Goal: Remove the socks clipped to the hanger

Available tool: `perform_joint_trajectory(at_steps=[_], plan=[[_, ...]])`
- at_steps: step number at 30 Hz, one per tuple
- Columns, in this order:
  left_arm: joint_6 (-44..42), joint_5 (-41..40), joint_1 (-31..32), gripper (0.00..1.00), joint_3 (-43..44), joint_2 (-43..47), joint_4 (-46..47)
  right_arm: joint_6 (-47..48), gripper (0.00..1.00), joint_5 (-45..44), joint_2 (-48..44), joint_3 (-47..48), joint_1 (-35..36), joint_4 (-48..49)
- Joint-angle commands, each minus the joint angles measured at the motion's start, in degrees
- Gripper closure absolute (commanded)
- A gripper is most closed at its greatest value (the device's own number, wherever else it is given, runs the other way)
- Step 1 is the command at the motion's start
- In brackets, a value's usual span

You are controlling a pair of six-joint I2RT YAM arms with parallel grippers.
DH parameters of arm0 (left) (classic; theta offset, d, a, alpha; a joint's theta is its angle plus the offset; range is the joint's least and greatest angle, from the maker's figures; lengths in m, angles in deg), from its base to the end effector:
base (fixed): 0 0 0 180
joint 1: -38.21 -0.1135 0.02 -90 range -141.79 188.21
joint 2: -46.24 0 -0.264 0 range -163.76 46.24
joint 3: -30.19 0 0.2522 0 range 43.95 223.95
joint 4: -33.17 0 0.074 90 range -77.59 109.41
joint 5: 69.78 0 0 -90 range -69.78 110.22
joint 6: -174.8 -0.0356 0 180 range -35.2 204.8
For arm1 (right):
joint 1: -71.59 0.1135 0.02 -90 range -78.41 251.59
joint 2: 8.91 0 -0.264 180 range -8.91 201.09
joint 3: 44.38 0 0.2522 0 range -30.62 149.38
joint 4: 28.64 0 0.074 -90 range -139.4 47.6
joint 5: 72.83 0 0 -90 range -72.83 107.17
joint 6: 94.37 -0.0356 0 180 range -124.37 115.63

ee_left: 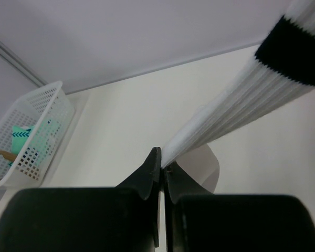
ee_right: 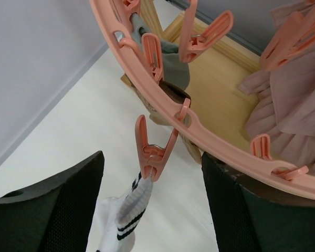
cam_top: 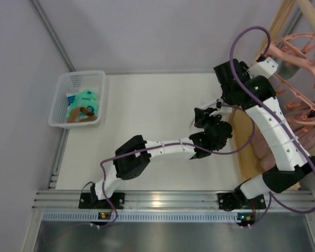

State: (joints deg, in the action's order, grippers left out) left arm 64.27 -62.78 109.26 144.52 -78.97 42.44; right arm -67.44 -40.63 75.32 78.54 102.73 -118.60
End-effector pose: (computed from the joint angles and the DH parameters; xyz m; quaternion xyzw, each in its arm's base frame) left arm 0.1952 -0.4597 0.2794 0.0628 0.7055 0.2069 0.6749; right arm 0.2283 0.1027 0.4613 0.3812 0.7500 -0.0977 0.5316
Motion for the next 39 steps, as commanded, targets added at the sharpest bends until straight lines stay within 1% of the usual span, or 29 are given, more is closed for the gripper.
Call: perform_joint_trajectory(at_steps=[1,2,3,11,12,17,18,20,21,23,29,32,34,36,37,38,39], plan=[[-0.2,-6.3,0.0,1.0,-0.1,2.7,-0.2,-1.4,0.29,-6.6,-1.0,-0.3,-0.4,-5.0],[0.0,-6.3,0.1,1.0,-0.2,2.7,-0.2,-1.6,0.31,-6.7,-1.3,-0.7,-0.6,-4.7],[0.1,-6.3,0.1,1.0,-0.2,2.7,-0.2,-1.8,0.36,-6.7,-1.6,-1.2,-0.8,-4.6],[0.0,-6.4,0.2,1.0,-0.2,3.0,-0.2,-2.7,0.48,-8.0,-1.2,-1.4,-1.3,-4.3],[0.0,-6.5,0.2,1.0,-0.2,3.0,-0.1,-2.9,0.55,-8.2,-1.0,-1.5,-1.3,-4.6],[-0.1,-6.6,0.2,1.0,-0.2,3.1,-0.2,-3.5,0.69,-8.2,-1.2,-2.2,-1.3,-4.8],[-0.1,-6.5,0.3,1.0,-0.3,3.1,-0.2,-3.5,0.76,-8.2,-1.3,-2.2,-1.3,-4.8],[-0.1,-6.5,0.4,1.0,-0.4,3.2,-0.1,-3.3,0.86,-8.0,-1.3,-2.1,-1.3,-4.8],[-0.1,-6.6,0.4,1.0,-0.5,3.2,-0.2,-3.1,0.93,-7.9,-1.3,-2.0,-1.3,-4.7],[-0.1,-6.6,0.4,1.0,-0.6,3.3,-0.2,-3.0,1.0,-7.5,-1.3,-1.9,-1.3,-4.6],[-0.5,-5.5,0.2,1.0,-1.8,3.7,-0.3,-2.9,1.0,-7.1,-1.8,-2.1,-1.3,-4.9],[-0.5,-1.7,-0.7,1.0,-4.5,5.1,-0.5,-2.8,1.0,-6.5,-2.9,-3.1,-1.4,-4.6],[-0.5,0.0,-1.6,1.0,-8.2,6.4,-0.7,-0.7,1.0,-5.8,-3.8,-4.0,-1.3,-3.3],[-0.1,2.9,-3.4,1.0,-12.2,10.3,-1.1,1.3,1.0,-4.5,-5.3,-5.9,-1.4,-0.6],[3.0,7.0,-4.8,1.0,-16.9,14.3,-1.9,2.4,1.0,-3.7,-5.8,-6.3,-1.4,-0.1],[7.2,9.9,-5.6,1.0,-18.1,16.6,-5.3,3.2,1.0,-3.2,-6.7,-7.3,-1.3,1.1],[13.5,14.2,-6.7,1.0,-18.5,18.9,-20.9,3.7,0.99,-2.8,-7.1,-7.7,-1.3,1.7]])
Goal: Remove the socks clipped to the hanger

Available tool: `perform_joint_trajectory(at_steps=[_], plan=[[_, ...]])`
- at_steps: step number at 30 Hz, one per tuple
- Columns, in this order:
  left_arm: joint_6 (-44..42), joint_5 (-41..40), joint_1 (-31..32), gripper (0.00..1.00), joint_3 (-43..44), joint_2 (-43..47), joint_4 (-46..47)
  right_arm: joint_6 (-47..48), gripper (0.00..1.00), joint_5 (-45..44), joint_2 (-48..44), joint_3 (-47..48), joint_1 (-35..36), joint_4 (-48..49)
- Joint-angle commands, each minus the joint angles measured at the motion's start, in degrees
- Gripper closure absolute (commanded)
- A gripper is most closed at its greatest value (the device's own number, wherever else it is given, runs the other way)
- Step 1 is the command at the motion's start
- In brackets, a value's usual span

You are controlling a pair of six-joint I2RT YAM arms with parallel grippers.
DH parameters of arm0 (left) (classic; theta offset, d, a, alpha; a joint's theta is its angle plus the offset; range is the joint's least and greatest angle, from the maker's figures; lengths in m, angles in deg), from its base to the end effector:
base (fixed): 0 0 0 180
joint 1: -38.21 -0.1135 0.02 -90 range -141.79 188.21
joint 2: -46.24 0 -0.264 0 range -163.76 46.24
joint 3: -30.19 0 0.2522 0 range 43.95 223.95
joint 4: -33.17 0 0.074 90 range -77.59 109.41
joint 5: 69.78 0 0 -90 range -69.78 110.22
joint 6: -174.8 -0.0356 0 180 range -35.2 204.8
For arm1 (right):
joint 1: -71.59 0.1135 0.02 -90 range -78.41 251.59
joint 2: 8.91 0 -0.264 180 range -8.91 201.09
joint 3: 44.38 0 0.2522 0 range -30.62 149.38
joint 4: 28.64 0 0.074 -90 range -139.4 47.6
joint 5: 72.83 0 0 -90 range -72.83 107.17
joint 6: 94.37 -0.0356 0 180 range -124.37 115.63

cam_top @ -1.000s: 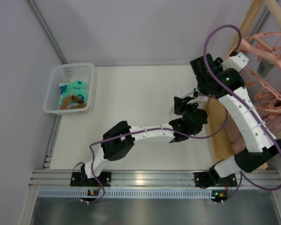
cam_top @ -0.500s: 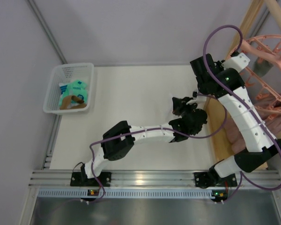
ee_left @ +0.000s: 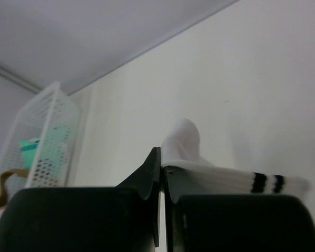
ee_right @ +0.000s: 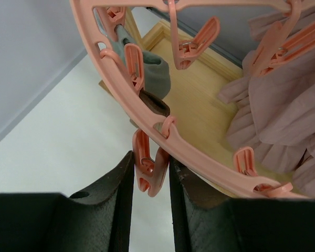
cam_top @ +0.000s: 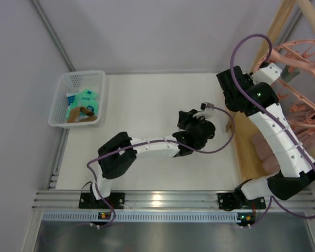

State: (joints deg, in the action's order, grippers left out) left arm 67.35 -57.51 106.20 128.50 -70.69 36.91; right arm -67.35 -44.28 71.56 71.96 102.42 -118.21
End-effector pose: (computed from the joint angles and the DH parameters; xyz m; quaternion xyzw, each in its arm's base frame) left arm 0.2037 -0.4110 0.2474 0.1377 0.7130 0.2472 0.6416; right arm 0.2174 0.0933 0.4483 0.3791 0.7408 -0.1362 0.5375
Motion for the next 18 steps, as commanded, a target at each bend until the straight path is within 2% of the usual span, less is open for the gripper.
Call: perform_joint_trajectory(at_steps=[1,3,5,6,7,8,9,10,13,18], plan=[[22.1,22.1,-7.4,1.0,-2.3,12.9,-21.4,5.2,0.98,1.3,-3.8,-1.5,-1.0,1.8],[26.1,30.4,-12.5,1.0,-7.1,19.8,-24.8,6.8,0.95,2.8,-5.0,-2.5,-1.0,2.9],[27.0,33.5,-17.2,1.0,-11.4,25.5,-25.1,8.5,0.94,4.4,-6.1,-3.4,-1.0,3.8],[27.2,36.4,-18.8,1.0,-11.9,26.9,-25.8,9.4,0.94,5.3,-6.5,-3.8,-0.9,5.5],[29.4,40.1,-22.9,1.0,-11.7,27.9,-30.3,11.5,0.94,6.2,-7.1,-4.2,-0.9,6.2],[30.7,47.7,-25.8,1.0,-11.0,28.7,-32.8,12.1,0.94,7.4,-7.9,-4.9,-0.9,6.7],[31.7,49.5,-28.9,1.0,-9.9,28.9,-35.4,12.4,0.94,8.1,-8.3,-5.3,-1.0,6.9],[32.4,50.7,-34.2,1.0,-9.8,29.7,-38.1,13.1,0.94,9.4,-8.7,-5.8,-0.9,7.7],[32.1,51.8,-43.0,1.0,-10.3,32.2,-40.8,14.6,0.93,10.9,-10.4,-8.3,-0.8,9.4],[32.8,46.4,-55.2,1.0,-8.5,34.0,-45.9,15.8,0.93,13.3,-12.7,-12.6,-0.7,11.7]])
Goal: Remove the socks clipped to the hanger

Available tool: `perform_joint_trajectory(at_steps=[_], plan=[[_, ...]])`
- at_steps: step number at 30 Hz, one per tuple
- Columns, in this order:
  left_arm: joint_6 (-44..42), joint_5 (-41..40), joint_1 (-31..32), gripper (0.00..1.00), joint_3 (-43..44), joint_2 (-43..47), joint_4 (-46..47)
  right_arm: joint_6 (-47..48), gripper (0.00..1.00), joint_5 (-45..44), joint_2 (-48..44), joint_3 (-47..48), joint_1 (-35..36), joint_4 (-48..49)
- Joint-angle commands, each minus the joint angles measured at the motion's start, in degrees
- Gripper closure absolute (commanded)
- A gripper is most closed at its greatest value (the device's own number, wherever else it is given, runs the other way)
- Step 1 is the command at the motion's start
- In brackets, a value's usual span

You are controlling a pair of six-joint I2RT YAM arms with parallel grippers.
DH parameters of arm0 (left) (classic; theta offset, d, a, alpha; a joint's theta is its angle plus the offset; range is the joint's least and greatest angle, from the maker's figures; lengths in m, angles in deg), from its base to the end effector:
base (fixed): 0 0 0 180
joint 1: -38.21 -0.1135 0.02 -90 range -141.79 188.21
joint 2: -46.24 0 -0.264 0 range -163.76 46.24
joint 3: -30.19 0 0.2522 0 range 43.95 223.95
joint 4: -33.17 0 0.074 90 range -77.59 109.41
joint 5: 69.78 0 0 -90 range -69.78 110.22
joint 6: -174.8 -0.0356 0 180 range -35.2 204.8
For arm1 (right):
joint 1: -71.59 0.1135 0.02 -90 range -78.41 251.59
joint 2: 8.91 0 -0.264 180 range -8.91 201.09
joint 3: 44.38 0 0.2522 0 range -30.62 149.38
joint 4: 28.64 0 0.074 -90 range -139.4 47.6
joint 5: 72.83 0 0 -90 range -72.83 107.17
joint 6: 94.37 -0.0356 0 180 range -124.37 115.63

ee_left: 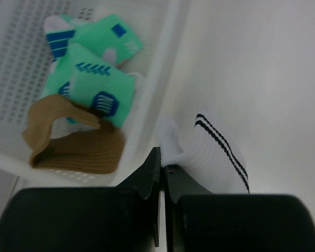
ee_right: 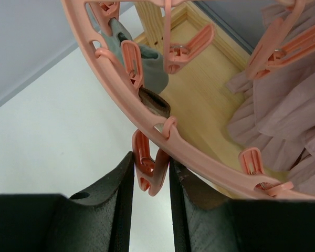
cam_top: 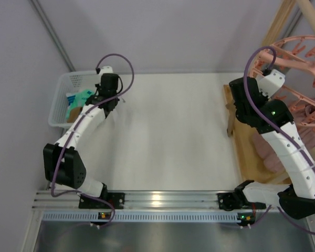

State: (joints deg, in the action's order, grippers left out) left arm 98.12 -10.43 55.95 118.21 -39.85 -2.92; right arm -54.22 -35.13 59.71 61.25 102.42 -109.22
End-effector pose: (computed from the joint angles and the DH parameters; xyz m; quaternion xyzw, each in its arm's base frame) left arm 0.3300 -0.0865 0.3266 -0.0908 0.8563 0.1041 0.4976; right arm 0.1815 0.0755 0.4451 0.3076 0.7849 -0.0797 0.5319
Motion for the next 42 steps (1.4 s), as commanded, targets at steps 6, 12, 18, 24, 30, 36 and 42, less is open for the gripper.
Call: perform_joint_trajectory(at_steps=[6,12,18,24,30,36,42], plan=[[3.8,-2.2,-16.9,1.0,3.7,6.3,-6.1,4.1,0.92,6.1,-1.7,-3.8,-0.3,4.2],[6.8,-6.5,-21.8,1.0,4.9,6.8,-6.0,5.8,0.91,8.1,-1.9,-4.2,-0.2,5.3],[12.0,-6.1,-22.3,0.56,2.7,0.3,-5.8,9.4,0.9,12.0,-3.3,-5.8,0.1,8.4],[17.0,-6.0,-22.6,0.01,3.4,-4.7,-6.0,12.9,0.89,16.4,-6.9,-7.9,0.1,10.1],[21.1,-9.7,-16.5,0.01,-4.5,5.4,-5.8,14.2,0.81,15.6,-11.7,-8.2,0.1,7.1],[17.5,-9.7,4.1,0.01,-2.0,7.5,-4.6,15.5,0.01,16.8,-13.6,-9.4,0.1,3.6],[10.8,17.1,18.7,0.01,2.4,-4.1,15.0,14.8,0.01,18.6,-14.8,-5.1,0.1,3.1]])
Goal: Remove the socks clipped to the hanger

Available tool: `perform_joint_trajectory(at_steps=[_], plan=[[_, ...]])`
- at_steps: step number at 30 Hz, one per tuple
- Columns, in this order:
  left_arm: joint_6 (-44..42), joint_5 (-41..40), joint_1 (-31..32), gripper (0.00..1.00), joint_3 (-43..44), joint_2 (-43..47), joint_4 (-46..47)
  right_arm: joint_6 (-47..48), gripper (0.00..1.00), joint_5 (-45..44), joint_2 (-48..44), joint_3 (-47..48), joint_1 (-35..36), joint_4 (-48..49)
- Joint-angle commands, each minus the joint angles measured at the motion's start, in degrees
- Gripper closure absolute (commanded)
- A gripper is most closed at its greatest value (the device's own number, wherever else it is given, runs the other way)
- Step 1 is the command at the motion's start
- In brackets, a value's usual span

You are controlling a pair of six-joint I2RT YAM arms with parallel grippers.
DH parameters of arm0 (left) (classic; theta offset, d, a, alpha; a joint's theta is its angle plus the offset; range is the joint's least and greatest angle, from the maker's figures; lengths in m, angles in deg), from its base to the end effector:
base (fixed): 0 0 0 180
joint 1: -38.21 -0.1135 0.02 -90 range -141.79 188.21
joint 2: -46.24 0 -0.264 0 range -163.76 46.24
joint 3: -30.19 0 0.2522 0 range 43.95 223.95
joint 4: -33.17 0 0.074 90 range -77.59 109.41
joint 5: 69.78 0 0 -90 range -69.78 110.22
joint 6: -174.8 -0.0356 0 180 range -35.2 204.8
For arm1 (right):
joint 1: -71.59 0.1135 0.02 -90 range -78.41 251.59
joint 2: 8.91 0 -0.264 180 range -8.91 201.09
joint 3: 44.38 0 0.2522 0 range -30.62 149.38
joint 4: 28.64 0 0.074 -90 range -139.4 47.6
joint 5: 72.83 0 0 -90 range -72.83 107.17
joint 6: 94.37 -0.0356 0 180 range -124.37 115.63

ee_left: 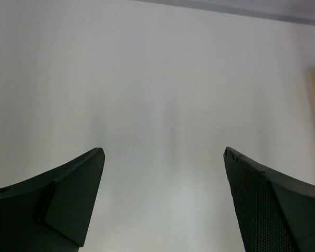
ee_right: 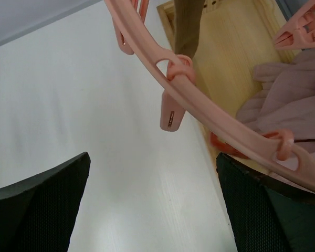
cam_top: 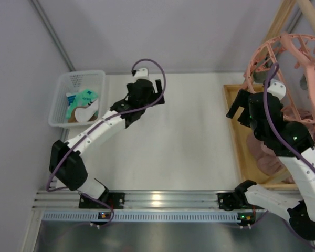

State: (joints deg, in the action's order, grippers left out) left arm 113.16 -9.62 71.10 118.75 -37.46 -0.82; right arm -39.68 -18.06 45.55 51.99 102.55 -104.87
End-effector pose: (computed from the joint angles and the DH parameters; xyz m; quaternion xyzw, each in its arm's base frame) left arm 0.2900 -0.1665 0.3462 -0.0974 0.8376 -0.0583 0.5343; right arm 0.1301 0.0541 0.4387 0.1732 0.8368 0.0192 0.5190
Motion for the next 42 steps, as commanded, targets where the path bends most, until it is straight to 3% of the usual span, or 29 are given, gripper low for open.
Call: perform_joint_trajectory(at_steps=[1,2,5,9,15,22,24,28,29,30,32,34,35,42], plan=[[-4.1,22.7,3.9,0.01,2.4,-8.6,16.0,0.2,0.01,1.9,-0.8,5.0,-0.1,-1.7],[-3.2,33.2,4.0,0.01,3.2,-12.9,22.1,-0.7,0.01,2.3,-0.8,5.9,0.0,-2.1],[-3.1,43.8,4.3,0.02,10.5,-22.1,28.4,-2.5,0.01,3.0,-0.5,9.1,0.0,-4.3],[-2.8,50.9,5.3,0.02,16.6,-31.1,38.0,-3.7,0.0,4.5,-0.5,12.5,0.0,-5.1],[-5.4,52.8,11.5,0.01,30.4,-43.0,44.0,-4.7,0.01,3.9,-0.1,16.7,0.0,-7.7],[-10.8,42.4,19.8,0.01,45.8,-54.2,44.6,-4.6,0.0,3.9,-0.3,18.0,0.0,-9.5],[-12.1,33.2,21.9,0.02,49.2,-57.4,44.6,-4.8,0.01,4.5,-0.5,18.2,0.0,-9.3],[-11.7,25.5,23.3,0.02,54.1,-62.1,44.6,-4.5,0.01,5.3,-1.0,18.5,-0.1,-9.5],[-11.6,24.2,23.4,0.08,56.6,-64.0,44.4,-4.5,0.01,5.1,-1.1,18.6,-0.1,-9.5],[-11.5,23.4,23.4,0.32,57.4,-64.7,44.5,-4.5,0.01,5.4,-1.0,19.0,0.0,-9.5],[-11.3,21.6,23.5,0.53,59.7,-66.0,44.4,-4.5,0.01,6.0,-0.9,19.3,-0.1,-9.5],[-11.7,19.3,23.5,0.91,59.7,-65.4,44.4,-4.6,0.01,6.2,-1.1,19.4,0.0,-9.5],[-11.8,16.3,23.5,1.0,59.0,-64.8,44.4,-4.6,0.01,6.0,-1.2,19.3,0.0,-9.5],[-15.4,8.3,24.9,1.0,42.5,-51.7,44.5,-4.7,0.01,4.5,-2.5,19.6,0.0,-9.8]])
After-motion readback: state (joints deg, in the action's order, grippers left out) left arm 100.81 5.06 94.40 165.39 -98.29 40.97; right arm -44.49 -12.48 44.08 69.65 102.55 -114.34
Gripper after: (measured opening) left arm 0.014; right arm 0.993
